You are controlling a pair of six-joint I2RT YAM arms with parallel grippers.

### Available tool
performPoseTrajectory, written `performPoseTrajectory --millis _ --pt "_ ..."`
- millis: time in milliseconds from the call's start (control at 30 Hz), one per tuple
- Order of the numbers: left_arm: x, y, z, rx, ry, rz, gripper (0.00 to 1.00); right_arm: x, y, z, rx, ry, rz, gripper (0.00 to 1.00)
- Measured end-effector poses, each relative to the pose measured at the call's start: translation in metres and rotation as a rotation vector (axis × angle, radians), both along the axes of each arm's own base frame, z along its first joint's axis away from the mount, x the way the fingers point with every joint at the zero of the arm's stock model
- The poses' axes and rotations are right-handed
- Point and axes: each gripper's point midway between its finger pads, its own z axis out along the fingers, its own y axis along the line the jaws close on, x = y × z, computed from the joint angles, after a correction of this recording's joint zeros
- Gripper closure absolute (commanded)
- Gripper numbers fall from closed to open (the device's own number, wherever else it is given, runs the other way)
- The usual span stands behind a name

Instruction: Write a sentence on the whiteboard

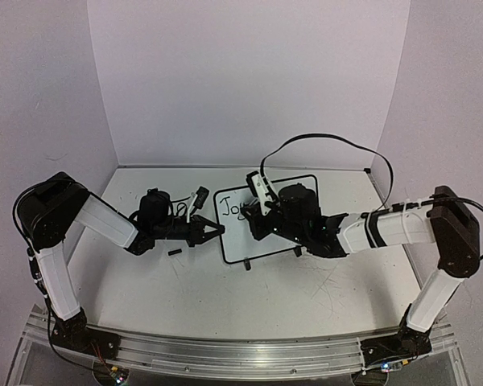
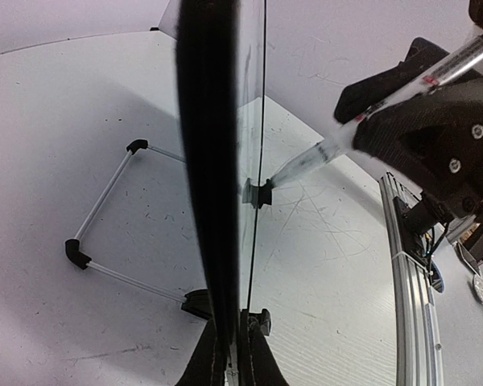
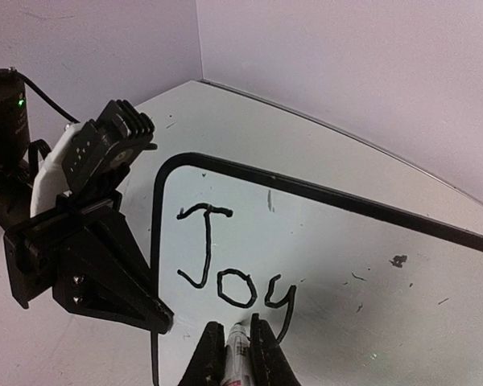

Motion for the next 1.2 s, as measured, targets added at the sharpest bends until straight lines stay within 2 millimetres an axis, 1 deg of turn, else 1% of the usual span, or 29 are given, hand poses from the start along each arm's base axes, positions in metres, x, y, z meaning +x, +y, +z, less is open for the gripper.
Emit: performPoseTrajectory --millis 67,133,200,267,333,367,500,633,833,1200 --pt "0.000 0.000 0.001 0.000 -0.003 -0.001 1.00 -0.005 -0.010 0.017 0.030 -0.011 -0.002 1.00" --pt "0.000 0.000 0.001 0.001 -0.007 -0.002 1.00 -0.008 -0.023 0.038 0.074 -0.031 -0.006 1.00" --pt "0.000 0.000 0.001 0.002 -0.011 -0.003 1.00 -0.005 -0.038 0.060 0.120 -0.058 -0.019 1.00" --pt "0.000 0.000 0.001 0.002 -0.013 -0.004 1.00 0.003 -0.047 0.070 0.143 -0.077 -0.035 1.00" --pt "0.000 0.000 0.001 0.003 -0.014 -0.004 1.00 0.010 -0.054 0.069 0.137 -0.082 -0.050 1.00" --pt "0.000 0.000 0.001 0.003 -0.014 -0.004 1.00 0.012 -0.054 0.066 0.126 -0.080 -0.050 1.00" --pt "0.000 0.000 0.001 0.003 -0.016 -0.004 1.00 0.015 -0.046 0.050 0.068 -0.074 -0.030 1.00" --pt "0.000 0.000 0.001 0.003 -0.016 -0.005 1.00 0.015 -0.036 0.041 0.032 -0.074 -0.002 1.00" --pt "0.000 0.000 0.001 0.003 -0.017 -0.005 1.00 0.013 -0.030 0.038 0.016 -0.081 0.010 1.00" --pt "0.000 0.000 0.001 0.003 -0.017 -0.005 1.00 0.025 -0.031 0.037 0.005 -0.091 -0.040 1.00"
